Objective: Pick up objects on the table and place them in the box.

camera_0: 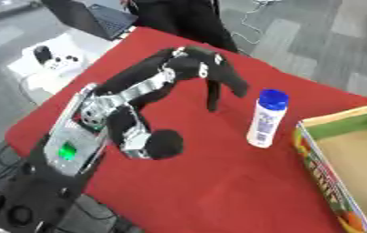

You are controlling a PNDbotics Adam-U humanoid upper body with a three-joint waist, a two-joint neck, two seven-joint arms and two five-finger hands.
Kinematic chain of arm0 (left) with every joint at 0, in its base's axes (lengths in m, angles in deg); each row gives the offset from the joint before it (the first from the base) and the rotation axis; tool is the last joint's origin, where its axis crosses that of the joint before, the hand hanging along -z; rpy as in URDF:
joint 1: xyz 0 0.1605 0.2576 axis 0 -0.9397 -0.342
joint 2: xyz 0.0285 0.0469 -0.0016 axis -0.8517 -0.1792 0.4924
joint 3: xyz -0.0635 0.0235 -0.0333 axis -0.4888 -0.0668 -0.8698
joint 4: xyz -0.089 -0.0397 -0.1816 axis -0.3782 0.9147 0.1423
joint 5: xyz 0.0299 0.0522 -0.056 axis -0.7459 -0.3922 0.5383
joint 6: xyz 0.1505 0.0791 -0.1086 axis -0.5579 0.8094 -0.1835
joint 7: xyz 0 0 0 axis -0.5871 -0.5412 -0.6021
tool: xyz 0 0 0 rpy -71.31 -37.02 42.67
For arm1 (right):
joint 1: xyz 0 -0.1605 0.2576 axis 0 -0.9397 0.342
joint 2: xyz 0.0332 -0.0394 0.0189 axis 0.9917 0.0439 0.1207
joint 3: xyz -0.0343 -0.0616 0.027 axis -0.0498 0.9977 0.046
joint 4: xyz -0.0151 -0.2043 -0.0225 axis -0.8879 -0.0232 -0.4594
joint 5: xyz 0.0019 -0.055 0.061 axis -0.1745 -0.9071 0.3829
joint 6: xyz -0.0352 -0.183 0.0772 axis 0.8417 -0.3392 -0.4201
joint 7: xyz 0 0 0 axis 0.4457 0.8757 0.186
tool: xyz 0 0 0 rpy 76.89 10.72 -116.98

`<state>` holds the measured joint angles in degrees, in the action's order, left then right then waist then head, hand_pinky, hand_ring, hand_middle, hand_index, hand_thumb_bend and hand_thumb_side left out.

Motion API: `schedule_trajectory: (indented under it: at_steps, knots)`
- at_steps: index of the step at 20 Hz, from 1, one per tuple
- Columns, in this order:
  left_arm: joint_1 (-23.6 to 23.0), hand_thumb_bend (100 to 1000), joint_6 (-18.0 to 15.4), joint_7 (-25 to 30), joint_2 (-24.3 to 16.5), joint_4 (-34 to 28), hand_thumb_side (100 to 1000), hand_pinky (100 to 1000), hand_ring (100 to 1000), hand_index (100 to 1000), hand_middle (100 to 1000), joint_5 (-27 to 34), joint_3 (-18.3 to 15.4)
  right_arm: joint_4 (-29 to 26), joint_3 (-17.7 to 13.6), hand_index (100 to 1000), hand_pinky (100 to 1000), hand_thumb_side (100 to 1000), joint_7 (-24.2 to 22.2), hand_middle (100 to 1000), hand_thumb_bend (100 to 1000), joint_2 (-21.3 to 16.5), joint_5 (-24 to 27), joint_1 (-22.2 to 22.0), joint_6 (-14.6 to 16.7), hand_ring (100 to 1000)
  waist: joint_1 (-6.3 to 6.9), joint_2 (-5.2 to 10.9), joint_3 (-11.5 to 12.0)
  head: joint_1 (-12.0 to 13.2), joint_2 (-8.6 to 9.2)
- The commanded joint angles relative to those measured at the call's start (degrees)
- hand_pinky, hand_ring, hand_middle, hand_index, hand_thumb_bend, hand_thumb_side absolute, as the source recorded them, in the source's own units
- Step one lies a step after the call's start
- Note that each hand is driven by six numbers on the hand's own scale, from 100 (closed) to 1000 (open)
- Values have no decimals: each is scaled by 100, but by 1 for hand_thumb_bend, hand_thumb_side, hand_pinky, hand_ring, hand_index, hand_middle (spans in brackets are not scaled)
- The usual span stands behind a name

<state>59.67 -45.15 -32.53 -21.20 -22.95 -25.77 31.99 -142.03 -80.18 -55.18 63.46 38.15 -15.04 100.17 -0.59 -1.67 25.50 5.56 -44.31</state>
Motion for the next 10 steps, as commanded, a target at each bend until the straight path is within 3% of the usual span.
schedule_trajectory:
  at_steps: [1,10]
  knots:
    - [217,433,87,-118,-88,189,973,501,454,821,658,-144,65,-107,-58,411,105,917,254,321,112,-83,80,-25,295,275,12,71,-10,-2,19]
    - [628,690,253,-726,145,541,817,536,478,839,692,-1260,37,-107,-117,412,103,916,165,322,115,-108,175,-55,225,274,28,94,-25,-74,19]
